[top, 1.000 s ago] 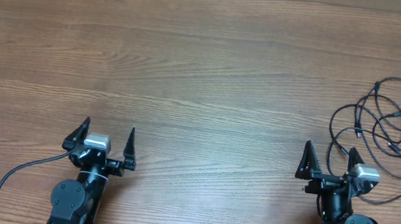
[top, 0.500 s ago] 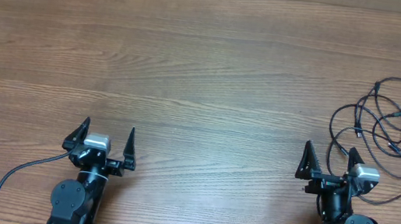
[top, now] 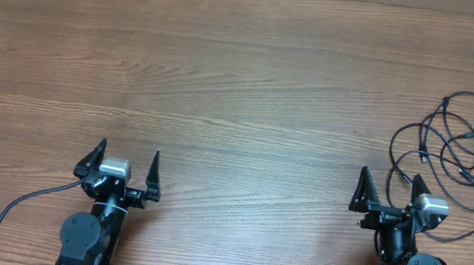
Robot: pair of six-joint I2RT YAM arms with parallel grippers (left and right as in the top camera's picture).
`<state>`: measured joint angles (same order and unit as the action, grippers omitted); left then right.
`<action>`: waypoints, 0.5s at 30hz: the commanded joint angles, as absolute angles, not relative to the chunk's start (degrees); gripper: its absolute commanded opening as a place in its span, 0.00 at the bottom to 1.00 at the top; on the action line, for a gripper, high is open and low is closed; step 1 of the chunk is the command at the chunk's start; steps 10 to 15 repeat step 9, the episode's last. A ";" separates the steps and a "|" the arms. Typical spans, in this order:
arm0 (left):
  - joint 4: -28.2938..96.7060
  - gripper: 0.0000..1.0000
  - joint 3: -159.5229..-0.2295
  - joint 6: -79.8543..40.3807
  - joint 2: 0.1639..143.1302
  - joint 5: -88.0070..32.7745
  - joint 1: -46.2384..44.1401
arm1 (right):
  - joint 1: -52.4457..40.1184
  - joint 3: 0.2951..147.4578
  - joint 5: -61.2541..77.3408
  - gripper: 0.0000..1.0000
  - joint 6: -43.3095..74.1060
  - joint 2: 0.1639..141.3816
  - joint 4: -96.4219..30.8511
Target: Untangle cables
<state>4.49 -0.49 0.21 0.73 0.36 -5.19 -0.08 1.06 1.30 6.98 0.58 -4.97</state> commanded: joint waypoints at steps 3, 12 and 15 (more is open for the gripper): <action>4.45 1.00 -0.27 1.15 0.25 -0.67 -4.78 | 0.08 0.45 1.56 1.00 6.61 0.16 -4.69; 4.45 1.00 -0.27 1.15 0.25 -0.67 -4.78 | 0.08 0.45 1.56 1.00 6.61 0.16 -4.69; 4.45 1.00 -0.27 1.15 0.25 -0.67 -4.78 | 0.08 0.45 1.56 1.00 6.61 0.16 -4.69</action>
